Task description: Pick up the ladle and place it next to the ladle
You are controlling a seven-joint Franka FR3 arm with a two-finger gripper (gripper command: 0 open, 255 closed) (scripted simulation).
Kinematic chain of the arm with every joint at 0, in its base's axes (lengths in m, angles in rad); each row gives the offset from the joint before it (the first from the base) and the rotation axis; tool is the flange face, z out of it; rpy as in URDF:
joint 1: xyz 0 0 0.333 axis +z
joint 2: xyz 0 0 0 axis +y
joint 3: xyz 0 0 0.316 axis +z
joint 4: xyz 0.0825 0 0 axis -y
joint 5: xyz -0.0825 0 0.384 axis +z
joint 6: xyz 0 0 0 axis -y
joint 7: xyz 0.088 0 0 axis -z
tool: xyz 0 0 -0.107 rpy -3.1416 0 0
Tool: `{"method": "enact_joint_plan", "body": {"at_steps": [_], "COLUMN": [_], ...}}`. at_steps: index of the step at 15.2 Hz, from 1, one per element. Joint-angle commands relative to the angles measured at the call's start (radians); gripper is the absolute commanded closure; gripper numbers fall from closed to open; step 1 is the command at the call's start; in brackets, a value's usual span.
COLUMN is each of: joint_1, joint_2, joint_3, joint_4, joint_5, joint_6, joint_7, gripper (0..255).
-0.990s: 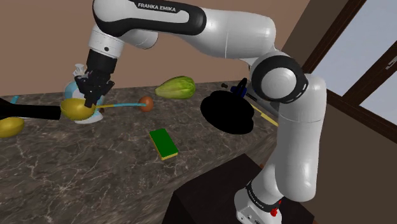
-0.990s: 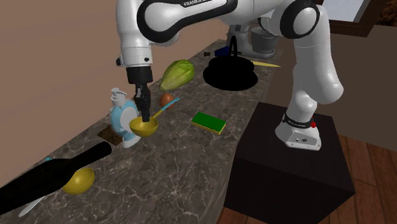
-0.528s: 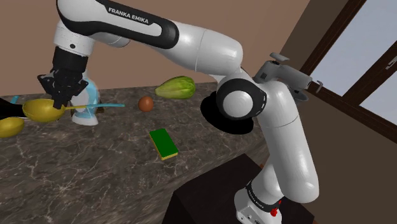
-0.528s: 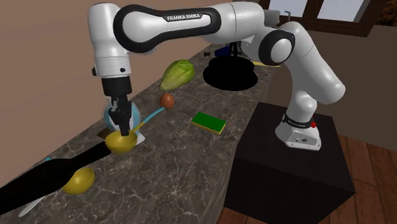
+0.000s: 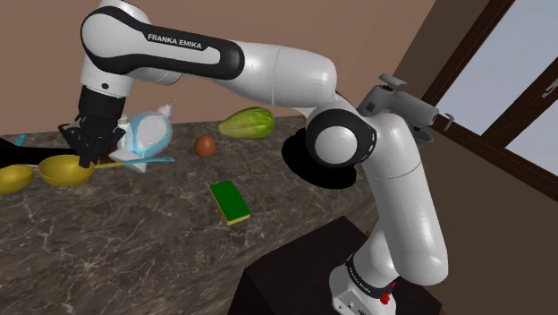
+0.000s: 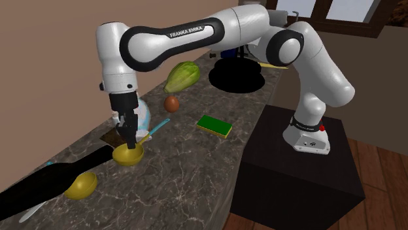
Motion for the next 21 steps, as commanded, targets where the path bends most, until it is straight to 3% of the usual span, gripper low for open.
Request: {"method": "enact_joint_plan", "body": {"at_steps": [1, 11, 19, 20, 21], "joint_1": [0.0, -0.002, -0.002, -0.002, -0.002], "joint_2": [0.002, 0.022, 0.023, 0.023, 0.023], "joint_3": [0.0, 0.0, 0.0, 0.0, 0.0], "joint_4": [-0.024, -0.122, -0.126, -0.126, -0.126], "joint_5": [0.002, 0.011, 0.011, 0.011, 0.011], "joint_6": [0.025, 0.135, 0.139, 0.139, 0.139], "joint_7": [-0.009, -0.052, -0.054, -0.054, -0.054], "gripper": [255, 255, 255, 0, 0]}}
